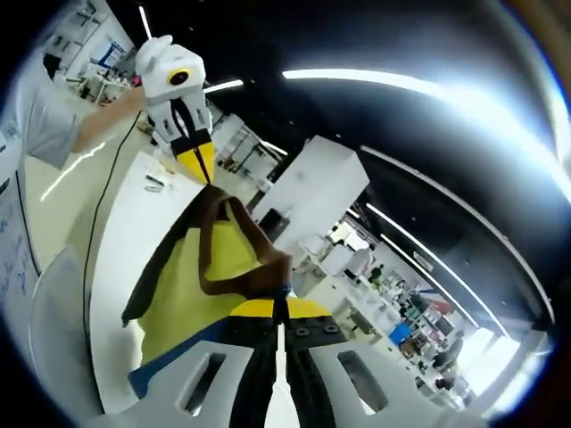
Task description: Fold the garment on the visible template until the final outline fits inside the template.
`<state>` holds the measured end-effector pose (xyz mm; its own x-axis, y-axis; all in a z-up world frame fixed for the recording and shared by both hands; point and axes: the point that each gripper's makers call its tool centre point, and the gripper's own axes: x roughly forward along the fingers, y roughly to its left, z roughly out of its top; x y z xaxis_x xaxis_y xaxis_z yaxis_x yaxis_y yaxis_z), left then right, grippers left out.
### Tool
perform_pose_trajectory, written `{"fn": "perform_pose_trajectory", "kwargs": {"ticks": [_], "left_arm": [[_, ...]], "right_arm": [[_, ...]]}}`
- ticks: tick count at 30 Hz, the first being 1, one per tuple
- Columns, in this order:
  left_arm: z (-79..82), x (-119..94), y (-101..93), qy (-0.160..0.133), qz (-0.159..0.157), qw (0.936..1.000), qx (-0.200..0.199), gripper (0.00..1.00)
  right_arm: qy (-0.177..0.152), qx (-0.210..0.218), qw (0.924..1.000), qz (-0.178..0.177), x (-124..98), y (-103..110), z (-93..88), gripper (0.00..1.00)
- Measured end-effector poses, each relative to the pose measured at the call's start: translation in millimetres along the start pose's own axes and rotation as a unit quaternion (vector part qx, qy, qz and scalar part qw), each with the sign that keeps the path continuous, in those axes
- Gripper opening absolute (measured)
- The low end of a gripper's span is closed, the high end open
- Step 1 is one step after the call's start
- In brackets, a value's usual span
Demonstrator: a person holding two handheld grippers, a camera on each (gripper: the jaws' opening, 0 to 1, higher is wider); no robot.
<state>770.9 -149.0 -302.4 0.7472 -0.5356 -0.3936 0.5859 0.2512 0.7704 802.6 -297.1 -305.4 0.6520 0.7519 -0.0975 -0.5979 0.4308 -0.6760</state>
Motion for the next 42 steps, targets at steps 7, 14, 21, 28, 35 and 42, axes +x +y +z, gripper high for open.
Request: {"fn": "perform_pose_trajectory", "kwargs": {"ticks": [7,14,21,28,35,42], "left_arm": [[12.5,-21.9,-31.7,-0.005,-0.013,0.9999,0.009,0.0],[38.2,-46.7,-51.3,-0.022,-0.01,0.9992,0.032,0.0],[42.9,-56.8,-65.8,-0.029,-0.019,0.999,0.028,0.0],[38.7,-48.2,-83.2,-0.026,-0.042,0.9986,0.019,0.0],[17.9,-23.5,-94.9,-0.013,-0.062,0.998,-0.006,0.0],[-10.2,7.5,-87.4,0.01,-0.061,0.9974,-0.036,0.0]], "right_arm": [[-0.005,-0.007,0.9999,0.007,-23.1,23.4,7.0,0.02],[-0.019,-0.014,0.9997,0.004,-45.4,35.1,20.7,0.02],[-0.025,-0.015,0.9994,0.018,-57.5,51.3,25.3,0.02],[-0.025,-0.007,0.999,0.037,-57.8,65.1,20.5,0.02],[0.004,0.019,0.9981,0.059,-41.8,77.5,-14.8,0.02],[0.021,0.042,0.9969,0.062,-22.2,71.7,-44.2,0.02]]}}
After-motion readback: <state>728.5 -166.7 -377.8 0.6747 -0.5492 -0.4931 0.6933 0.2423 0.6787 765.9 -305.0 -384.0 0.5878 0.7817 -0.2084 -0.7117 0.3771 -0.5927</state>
